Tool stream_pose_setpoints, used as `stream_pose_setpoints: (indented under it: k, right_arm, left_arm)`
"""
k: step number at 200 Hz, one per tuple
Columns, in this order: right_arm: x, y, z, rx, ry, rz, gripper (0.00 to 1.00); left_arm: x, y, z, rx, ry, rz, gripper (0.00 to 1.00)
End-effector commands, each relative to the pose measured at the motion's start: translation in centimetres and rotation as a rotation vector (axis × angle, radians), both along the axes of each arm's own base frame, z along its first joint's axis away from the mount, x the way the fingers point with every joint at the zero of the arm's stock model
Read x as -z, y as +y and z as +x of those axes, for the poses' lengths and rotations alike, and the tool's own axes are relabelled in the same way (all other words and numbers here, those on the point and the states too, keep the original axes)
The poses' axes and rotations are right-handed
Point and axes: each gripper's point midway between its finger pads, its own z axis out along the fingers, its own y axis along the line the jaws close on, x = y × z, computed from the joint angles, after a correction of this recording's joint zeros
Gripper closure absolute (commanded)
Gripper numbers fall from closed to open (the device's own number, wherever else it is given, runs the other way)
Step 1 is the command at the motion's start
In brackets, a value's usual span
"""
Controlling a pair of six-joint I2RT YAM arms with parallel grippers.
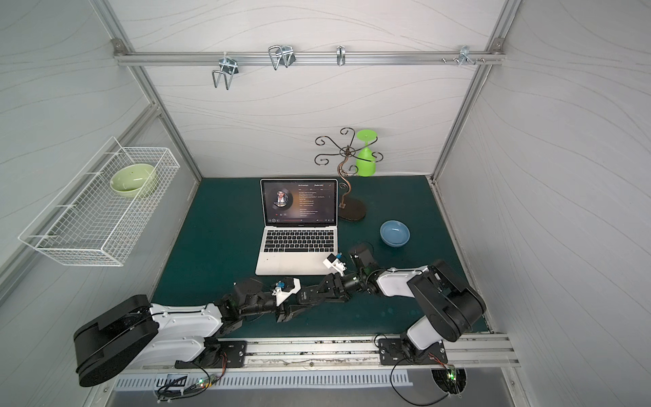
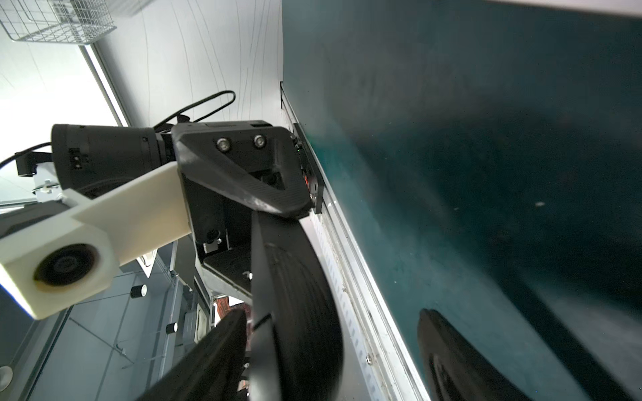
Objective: Remove the wireless mouse receiver from the laptop
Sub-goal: Close the lid on the mouse.
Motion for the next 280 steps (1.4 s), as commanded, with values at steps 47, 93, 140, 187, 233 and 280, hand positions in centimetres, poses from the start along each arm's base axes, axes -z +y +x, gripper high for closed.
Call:
stream_pose_setpoints:
  k: [47,93,140,187,233,280]
  right_arm:
    - [-2.2,0.1,-0.8,-0.013,-0.005,0.073,0.24]
    - [-3.1,-0.6,-0.7,-0.002,-0.015,0.091,0.28]
    - [-2.8,-0.9,-0.7,-0.002,-0.006,0.091,0.38]
    - [-2.1,-0.5,-0.9,-0.023,0.007,0.094,0.45]
    - [-1.8,-0.1,-1.0,-0.03,0.011,0.096,0.58]
    - [-1.7,-0.1,-1.2,-0.034,0.001,0.092,0.67]
  left_arm:
    - [-3.3,-0.7,0.8,-0.003,-0.095,-0.078,1.0]
    - [-3.4,-0.7,0.7,0.001,-0.093,-0.076,1.0]
    - [-3.4,-0.7,0.7,0.004,-0.09,-0.074,1.0]
    - [-3.2,-0.9,0.7,0.013,-0.084,-0.071,1.0]
    - [-3.1,-0.8,0.6,0.013,-0.082,-0.069,1.0]
    - [-3.1,-0.9,0.6,0.019,-0.077,-0.066,1.0]
